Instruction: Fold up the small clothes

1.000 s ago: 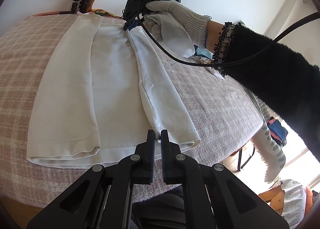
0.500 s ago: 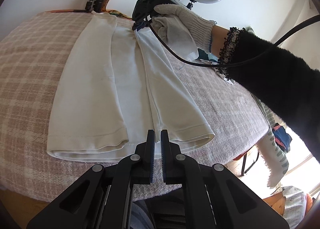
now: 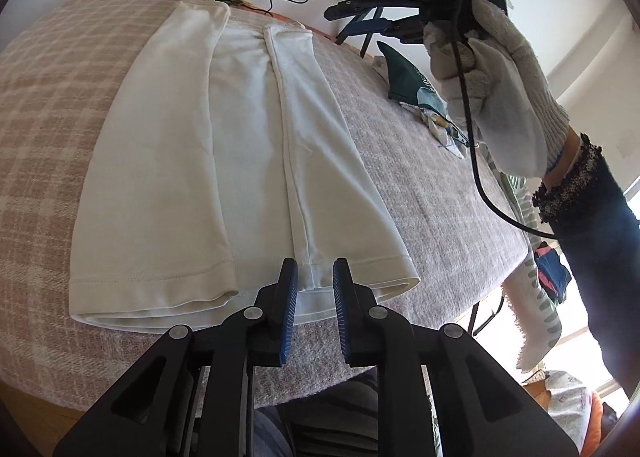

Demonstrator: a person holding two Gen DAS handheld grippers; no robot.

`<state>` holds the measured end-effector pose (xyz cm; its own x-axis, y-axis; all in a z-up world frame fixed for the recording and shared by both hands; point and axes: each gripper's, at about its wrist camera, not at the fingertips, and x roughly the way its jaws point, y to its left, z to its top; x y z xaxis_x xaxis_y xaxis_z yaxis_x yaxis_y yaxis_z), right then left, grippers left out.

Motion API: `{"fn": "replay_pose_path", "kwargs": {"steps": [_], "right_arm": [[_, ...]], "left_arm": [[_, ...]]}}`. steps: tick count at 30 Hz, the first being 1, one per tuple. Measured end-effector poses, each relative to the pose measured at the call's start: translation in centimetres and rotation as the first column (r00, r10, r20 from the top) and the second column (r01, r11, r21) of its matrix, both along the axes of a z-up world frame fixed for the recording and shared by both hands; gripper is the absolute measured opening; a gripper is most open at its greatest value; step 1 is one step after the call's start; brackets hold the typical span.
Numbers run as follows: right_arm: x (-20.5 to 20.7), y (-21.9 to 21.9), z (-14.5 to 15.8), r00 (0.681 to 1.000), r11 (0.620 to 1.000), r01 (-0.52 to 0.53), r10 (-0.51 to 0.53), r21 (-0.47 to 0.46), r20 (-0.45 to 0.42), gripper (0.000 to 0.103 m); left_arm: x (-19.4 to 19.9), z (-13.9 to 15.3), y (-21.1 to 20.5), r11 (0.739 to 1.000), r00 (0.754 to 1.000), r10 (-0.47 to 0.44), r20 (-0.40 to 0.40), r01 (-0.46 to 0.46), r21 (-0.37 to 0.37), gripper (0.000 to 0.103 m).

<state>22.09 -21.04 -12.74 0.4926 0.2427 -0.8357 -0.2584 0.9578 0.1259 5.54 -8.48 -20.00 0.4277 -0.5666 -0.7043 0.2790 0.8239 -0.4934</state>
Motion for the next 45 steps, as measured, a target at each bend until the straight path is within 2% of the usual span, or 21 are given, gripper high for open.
{"fn": "replay_pose_path", "kwargs": {"steps": [3, 6, 8, 10, 13, 15, 17, 19, 24, 29, 31, 33, 34, 35, 37, 39, 41, 45], "right_arm": [[-6.1, -1.4, -0.9, 1.000, 0.999, -0.011, 0.011, 0.035, -0.002, 0.034], [-11.0, -2.2, -3.0, 0.999, 0.999, -0.002, 0.003, 0.036, -0.032, 0.034], [-13.5, -2.8, -4.3, 0.999, 1.000, 0.014, -0.013, 0.010, -0.041, 0.034], [-15.2, -3.0, -5.0, 0.999, 1.000, 0.029, -0.029, -0.008, -0.042, 0.034], [-16.7, -3.0, -5.4, 0.999, 1.000, 0.023, -0.024, -0.006, -0.039, 0.034], [-17.3, -2.0, -5.3, 1.000, 0.999, -0.006, 0.005, -0.032, -0.014, 0.034], [-17.8, -0.5, -5.0, 0.998, 0.997, -0.049, 0.051, -0.065, 0.029, 0.034], [-17.8, 1.3, -5.1, 0.993, 0.992, -0.104, 0.107, -0.072, 0.041, 0.034], [-18.3, 3.7, -7.0, 0.982, 0.973, -0.188, 0.189, -0.134, -0.009, 0.034], [-20.7, 2.9, -8.8, 0.976, 0.962, -0.215, 0.205, -0.171, -0.073, 0.034], [-21.3, 2.0, -8.6, 0.976, 0.964, -0.209, 0.195, -0.163, -0.096, 0.034], [-21.8, 1.1, -8.2, 0.980, 0.967, -0.186, 0.171, -0.173, -0.098, 0.034], [-22.0, 0.7, -7.9, 0.983, 0.971, -0.171, 0.158, -0.165, -0.092, 0.036], [-22.1, 0.2, -7.6, 0.987, 0.978, -0.148, 0.136, -0.148, -0.086, 0.045], [-22.0, -1.0, -7.1, 0.992, 0.993, -0.103, 0.098, -0.065, -0.077, 0.060], [-21.7, -1.9, -7.3, 0.991, 0.996, -0.082, 0.086, 0.046, -0.103, 0.061], [-21.1, -2.6, -7.9, 0.989, 0.991, -0.057, 0.073, 0.124, -0.129, 0.061], [-20.4, -3.9, -8.9, 0.985, 0.961, -0.015, 0.062, 0.276, -0.161, 0.061]], "left_arm": [[0.4, -0.7, 0.1, 1.000, 0.999, 0.010, -0.031, -0.011, -0.020, 0.016], [0.4, -0.8, 0.0, 1.000, 1.000, 0.012, -0.007, -0.012, -0.020, 0.016], [0.6, -0.8, 0.0, 1.000, 1.000, 0.009, 0.008, -0.009, -0.016, 0.006], [0.5, -0.2, 0.3, 0.999, 0.999, 0.024, 0.022, -0.023, -0.026, 0.005], [-0.1, 0.8, 1.0, 0.999, 0.996, 0.053, 0.067, -0.053, -0.004, 0.005], [-0.2, 0.8, 1.5, 0.998, 0.995, 0.067, 0.068, -0.067, -0.002, 0.005], [-0.3, 0.6, 1.7, 0.999, 0.997, 0.045, 0.056, -0.043, -0.025, 0.005], [-0.7, 0.6, 1.8, 0.999, 0.998, 0.045, 0.044, -0.045, 0.002, 0.005], [-1.6, 1.8, 4.5, 0.996, 0.995, 0.067, 0.077, -0.072, 0.058, 0.005], [-1.8, 3.6, 9.0, 0.977, 0.978, 0.133, 0.162, -0.157, 0.145, 0.006], [-1.2, 3.4, 10.5, 0.973, 0.978, 0.147, 0.149, -0.171, 0.157, 0.006], [-0.4, 2.7, 11.8, 0.972, 0.980, 0.168, 0.103, -0.182, 0.147, 0.006], [-0.2, 2.3, 12.4, 0.974, 0.982, 0.177, 0.073, -0.185, 0.131, 0.009], [0.0, 1.9, 12.9, 0.976, 0.982, 0.185, 0.038, -0.188, 0.113, 0.021], [0.2, 1.1, 13.5, 0.982, 0.983, 0.184, -0.022, -0.183, 0.042, 0.038], [0.4, 0.5, 13.8, 0.985, 0.983, 0.173, -0.056, -0.174, -0.018, 0.039], [0.6, 0.1, 13.6, 0.986, 0.984, 0.159, -0.085, -0.163, -0.040, 0.039], [0.9, -1.0, 13.4, 0.984, 0.982, 0.118, -0.145, -0.135, -0.115, 0.039]]}}
